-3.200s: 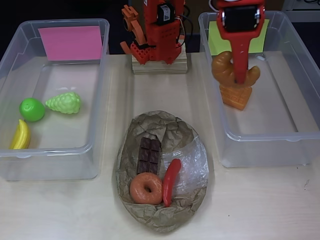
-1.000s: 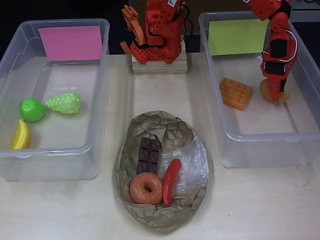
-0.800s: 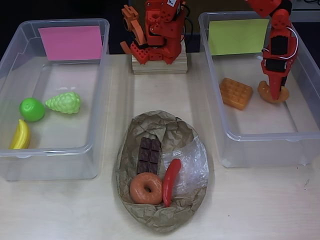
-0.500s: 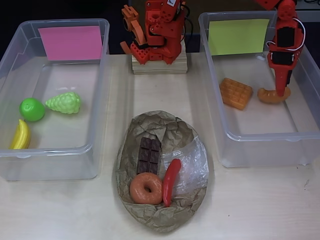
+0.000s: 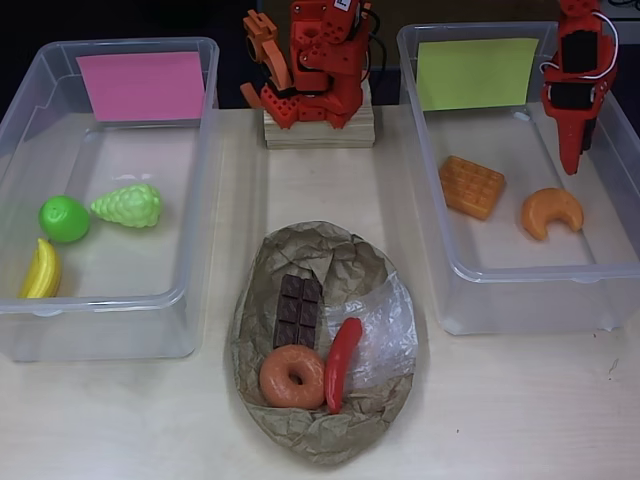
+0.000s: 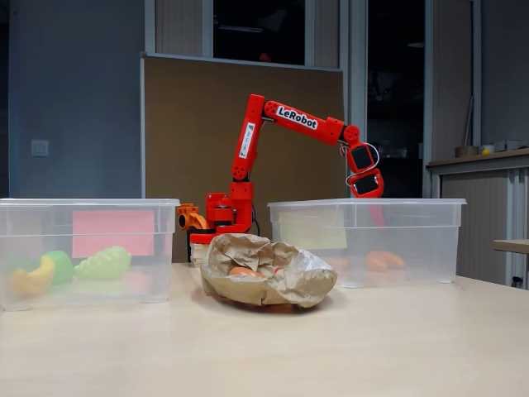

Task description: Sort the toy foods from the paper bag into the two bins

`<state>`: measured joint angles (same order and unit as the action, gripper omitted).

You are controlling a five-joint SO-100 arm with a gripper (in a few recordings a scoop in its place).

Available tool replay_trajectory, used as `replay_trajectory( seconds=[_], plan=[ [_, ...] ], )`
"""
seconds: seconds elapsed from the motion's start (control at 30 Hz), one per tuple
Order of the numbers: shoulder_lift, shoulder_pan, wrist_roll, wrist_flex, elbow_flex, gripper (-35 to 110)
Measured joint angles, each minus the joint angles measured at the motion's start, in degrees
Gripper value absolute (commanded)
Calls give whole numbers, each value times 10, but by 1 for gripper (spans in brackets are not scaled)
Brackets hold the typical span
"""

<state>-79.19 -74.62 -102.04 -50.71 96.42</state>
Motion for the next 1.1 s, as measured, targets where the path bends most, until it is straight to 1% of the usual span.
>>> replay_trajectory(
  seconds=[0.17, 0.23, 0.33, 0.47, 0.6, 0.77, 0.83, 0.93, 0.97, 1.1],
  plan=[
    [-17, 2, 4, -13, 0, 18],
    [-25, 6, 36, -33, -6, 19],
    [-33, 31, 120, -104, -47, 20],
    [-54, 88, 281, -207, -122, 22],
    [-83, 163, 450, -283, -171, 24],
    [-134, 277, 647, -317, -191, 22],
    [-155, 330, 719, -327, -191, 19],
    [-178, 417, 783, -329, -183, 16],
    [-180, 447, 794, -329, -182, 16],
    [-181, 559, 799, -316, -165, 14]
  ],
)
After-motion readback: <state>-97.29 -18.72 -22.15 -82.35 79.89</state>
